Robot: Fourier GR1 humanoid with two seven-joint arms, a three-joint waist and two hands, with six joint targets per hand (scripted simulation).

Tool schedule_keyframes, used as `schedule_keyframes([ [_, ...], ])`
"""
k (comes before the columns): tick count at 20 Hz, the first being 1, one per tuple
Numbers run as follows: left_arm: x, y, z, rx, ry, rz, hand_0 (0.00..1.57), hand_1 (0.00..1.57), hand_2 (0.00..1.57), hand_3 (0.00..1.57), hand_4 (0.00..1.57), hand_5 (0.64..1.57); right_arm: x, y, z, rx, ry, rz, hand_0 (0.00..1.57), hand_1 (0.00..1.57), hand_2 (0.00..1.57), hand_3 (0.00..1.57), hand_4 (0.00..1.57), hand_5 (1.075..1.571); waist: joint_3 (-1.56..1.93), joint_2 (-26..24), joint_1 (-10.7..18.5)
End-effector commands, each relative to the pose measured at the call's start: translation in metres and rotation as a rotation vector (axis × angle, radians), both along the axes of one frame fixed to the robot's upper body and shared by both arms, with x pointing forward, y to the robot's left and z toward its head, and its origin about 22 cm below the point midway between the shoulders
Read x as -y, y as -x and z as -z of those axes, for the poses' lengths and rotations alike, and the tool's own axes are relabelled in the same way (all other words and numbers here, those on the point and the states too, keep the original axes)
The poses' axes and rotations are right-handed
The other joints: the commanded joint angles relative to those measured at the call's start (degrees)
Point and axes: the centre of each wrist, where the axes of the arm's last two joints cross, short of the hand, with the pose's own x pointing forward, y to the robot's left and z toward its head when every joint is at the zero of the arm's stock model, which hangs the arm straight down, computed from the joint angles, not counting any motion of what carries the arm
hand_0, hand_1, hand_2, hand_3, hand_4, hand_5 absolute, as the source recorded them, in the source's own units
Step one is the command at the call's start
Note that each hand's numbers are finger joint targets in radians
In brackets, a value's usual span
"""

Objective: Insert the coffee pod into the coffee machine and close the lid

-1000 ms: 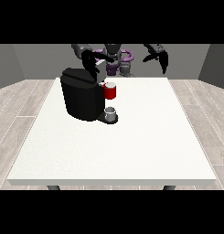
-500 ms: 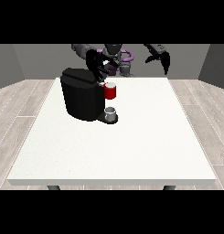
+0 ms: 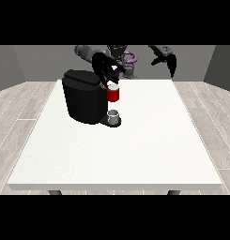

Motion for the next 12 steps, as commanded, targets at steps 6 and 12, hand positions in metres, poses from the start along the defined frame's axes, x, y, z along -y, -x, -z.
schedule_keyframes([
  [6,0.020,-0.014,-0.018,0.042,0.007,0.101,0.00,0.00,0.00,0.00,0.35,1.571,-0.058,0.005,-0.063,0.214,-0.019,-0.203,0.00,0.00,0.00,0.00,0.00,1.571,-1.93,3.3,9.7],
  [12,0.035,-0.022,-0.032,0.080,-0.003,0.156,0.00,0.00,0.00,0.00,0.31,1.571,-0.040,0.017,-0.093,0.237,-0.042,-0.134,0.00,0.00,0.00,0.00,0.00,1.571,-1.89,6.1,13.6],
])
